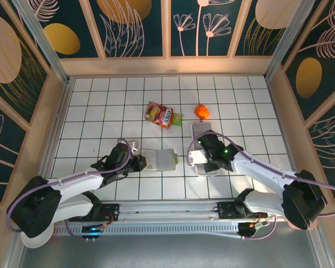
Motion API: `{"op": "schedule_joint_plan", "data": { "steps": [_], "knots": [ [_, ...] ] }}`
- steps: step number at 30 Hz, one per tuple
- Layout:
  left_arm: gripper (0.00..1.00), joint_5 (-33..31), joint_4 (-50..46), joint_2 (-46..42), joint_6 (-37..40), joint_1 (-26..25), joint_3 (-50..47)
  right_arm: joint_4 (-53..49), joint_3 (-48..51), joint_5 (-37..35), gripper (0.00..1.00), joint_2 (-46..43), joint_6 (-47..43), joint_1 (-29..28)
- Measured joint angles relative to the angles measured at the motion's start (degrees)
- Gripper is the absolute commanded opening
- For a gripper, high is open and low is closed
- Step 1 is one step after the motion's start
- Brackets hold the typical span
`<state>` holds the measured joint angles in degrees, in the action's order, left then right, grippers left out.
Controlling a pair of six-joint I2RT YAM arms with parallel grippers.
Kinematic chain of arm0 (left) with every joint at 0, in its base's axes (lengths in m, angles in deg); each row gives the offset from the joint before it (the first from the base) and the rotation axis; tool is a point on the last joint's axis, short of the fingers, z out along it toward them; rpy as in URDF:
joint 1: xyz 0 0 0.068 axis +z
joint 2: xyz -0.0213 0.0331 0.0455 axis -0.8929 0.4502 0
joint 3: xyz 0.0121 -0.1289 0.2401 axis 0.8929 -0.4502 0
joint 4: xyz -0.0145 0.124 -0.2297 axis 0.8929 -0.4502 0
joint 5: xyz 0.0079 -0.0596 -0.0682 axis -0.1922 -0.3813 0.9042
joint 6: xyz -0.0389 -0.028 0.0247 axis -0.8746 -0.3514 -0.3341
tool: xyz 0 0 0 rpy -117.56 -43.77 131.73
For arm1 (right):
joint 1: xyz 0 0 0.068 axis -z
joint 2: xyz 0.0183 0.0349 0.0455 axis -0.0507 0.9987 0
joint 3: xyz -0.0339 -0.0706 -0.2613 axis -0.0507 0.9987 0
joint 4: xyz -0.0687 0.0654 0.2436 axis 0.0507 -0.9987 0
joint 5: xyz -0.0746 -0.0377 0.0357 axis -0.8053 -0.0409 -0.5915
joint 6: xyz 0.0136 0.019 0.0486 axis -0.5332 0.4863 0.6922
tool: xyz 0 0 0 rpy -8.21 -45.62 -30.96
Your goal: Put the credit cards into the card holder
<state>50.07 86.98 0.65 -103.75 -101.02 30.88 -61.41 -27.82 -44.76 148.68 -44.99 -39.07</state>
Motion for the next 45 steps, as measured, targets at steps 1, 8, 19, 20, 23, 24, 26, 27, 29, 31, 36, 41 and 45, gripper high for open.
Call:
{"op": "schedule_joint_plan", "data": {
  "steps": [1,8,19,20,23,24,26,27,29,31,36,41,45],
  "knots": [
    [0.06,0.0,0.2,0.0,0.0,0.0,0.0,0.3,0.0,0.0,0.99,0.2,0.0,0.0],
    [0.06,0.0,1.0,0.0,0.0,0.0,0.0,2.7,0.3,-0.2,0.99,3.2,-0.2,0.0],
    [0.06,0.0,1.5,0.0,0.3,0.0,0.0,4.1,0.3,-1.3,0.99,5.8,-1.0,-0.8],
    [0.06,0.0,1.5,0.0,0.3,0.0,0.0,4.2,0.3,-1.4,0.99,5.9,-1.2,-0.8],
    [0.05,0.0,1.5,0.0,0.5,0.0,0.0,4.2,0.3,-1.6,0.99,6.0,-1.2,-0.9],
    [0.05,0.0,1.5,0.0,0.5,0.0,0.0,4.2,0.3,-1.7,0.99,6.0,-1.2,-0.9],
    [0.05,0.0,1.5,0.0,0.5,0.0,0.0,4.2,0.2,-1.7,0.99,6.0,-1.2,-0.9],
    [0.05,0.0,1.5,0.0,0.5,0.0,0.0,4.2,0.2,-1.7,0.99,6.0,-1.2,-0.9],
    [0.05,0.0,1.5,0.0,0.5,0.0,0.0,4.1,0.2,-1.7,0.99,6.0,-1.2,-0.9],
    [0.05,0.0,1.5,0.0,0.5,0.0,0.0,4.2,0.2,-1.7,0.99,5.9,-1.2,-0.9],
    [0.05,0.0,1.5,0.0,0.5,0.0,0.0,4.2,0.2,-2.0,0.99,5.6,-1.2,-0.7],
    [0.05,0.0,1.5,0.0,0.5,0.0,0.0,4.3,0.1,-2.0,0.99,5.1,-1.2,-0.3],
    [0.05,0.0,1.5,0.0,0.5,0.0,-0.1,4.8,-0.3,-2.6,0.99,4.6,-1.2,0.1]
  ]
}}
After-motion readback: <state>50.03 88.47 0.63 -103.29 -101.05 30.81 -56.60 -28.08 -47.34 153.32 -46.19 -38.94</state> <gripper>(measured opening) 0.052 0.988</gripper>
